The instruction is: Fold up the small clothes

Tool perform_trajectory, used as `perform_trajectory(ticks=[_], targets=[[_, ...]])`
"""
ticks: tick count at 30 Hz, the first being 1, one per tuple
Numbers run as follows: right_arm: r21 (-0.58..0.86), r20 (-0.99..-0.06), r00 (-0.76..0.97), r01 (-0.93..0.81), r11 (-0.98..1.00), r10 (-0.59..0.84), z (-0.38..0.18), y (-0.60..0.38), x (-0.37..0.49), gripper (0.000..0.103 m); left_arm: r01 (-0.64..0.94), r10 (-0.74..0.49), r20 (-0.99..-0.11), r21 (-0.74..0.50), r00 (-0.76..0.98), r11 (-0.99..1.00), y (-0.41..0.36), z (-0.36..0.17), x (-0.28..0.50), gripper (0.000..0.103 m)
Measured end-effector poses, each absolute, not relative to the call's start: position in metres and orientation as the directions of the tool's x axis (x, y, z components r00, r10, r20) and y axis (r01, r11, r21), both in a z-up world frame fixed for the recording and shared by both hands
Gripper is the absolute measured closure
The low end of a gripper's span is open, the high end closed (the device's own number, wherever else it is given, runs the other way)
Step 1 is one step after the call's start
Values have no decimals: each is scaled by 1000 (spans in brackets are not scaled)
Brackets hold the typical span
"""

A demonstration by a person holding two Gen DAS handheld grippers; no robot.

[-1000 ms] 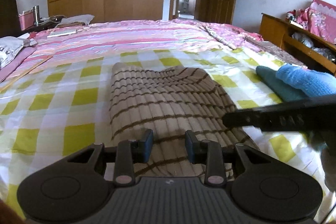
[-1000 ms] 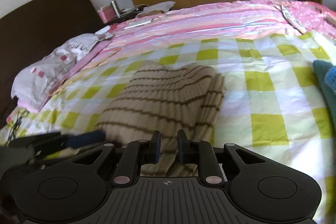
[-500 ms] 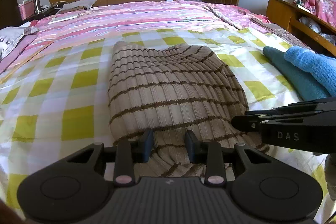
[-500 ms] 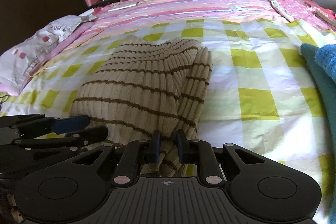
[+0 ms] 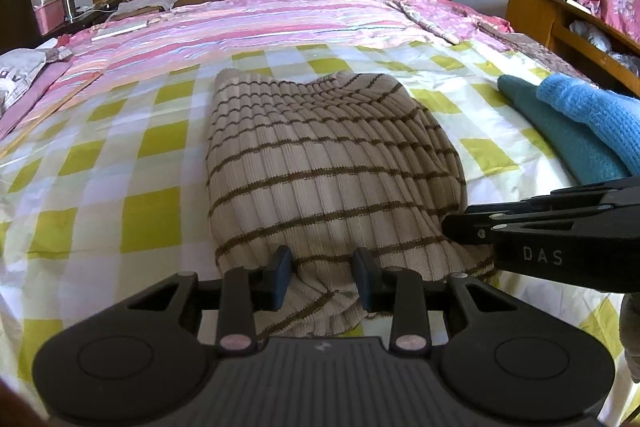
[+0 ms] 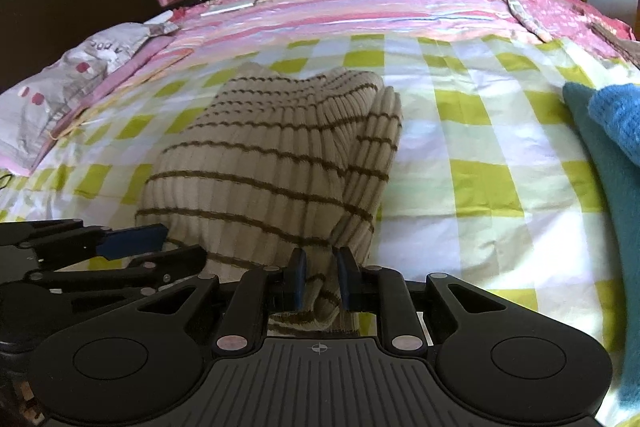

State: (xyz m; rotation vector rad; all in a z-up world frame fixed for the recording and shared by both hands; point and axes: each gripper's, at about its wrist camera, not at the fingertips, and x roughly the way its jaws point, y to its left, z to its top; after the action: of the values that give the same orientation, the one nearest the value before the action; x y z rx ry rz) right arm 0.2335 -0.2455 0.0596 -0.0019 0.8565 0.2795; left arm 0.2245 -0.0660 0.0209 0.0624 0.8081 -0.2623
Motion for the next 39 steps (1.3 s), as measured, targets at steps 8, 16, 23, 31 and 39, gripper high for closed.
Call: perform_trajectory(ticks=[8,16,23,31,39], targets=[[78,-714,660,-257,963,233,81,-242,232,84,264,-215,-706,-41,675,964,-65,30,226,64],[53,-679,701,-248,967,217,91,-229,267,84,249,-202,-699,-36,686,968,-64,34,242,64],[79,-686,695,-223,972,216,80,-224,290,84,259,-206,-701,-31,683,965,-65,26,247,63],[44,-693,700,-197,979,172,62,-227,298,82,269,-215,-704,-36,677,963,-66,22,249,63],[52,-695,696,-202,978,181,71,-233,286,71,270,-232,-705,-59,670,961,-59,29,249,60]])
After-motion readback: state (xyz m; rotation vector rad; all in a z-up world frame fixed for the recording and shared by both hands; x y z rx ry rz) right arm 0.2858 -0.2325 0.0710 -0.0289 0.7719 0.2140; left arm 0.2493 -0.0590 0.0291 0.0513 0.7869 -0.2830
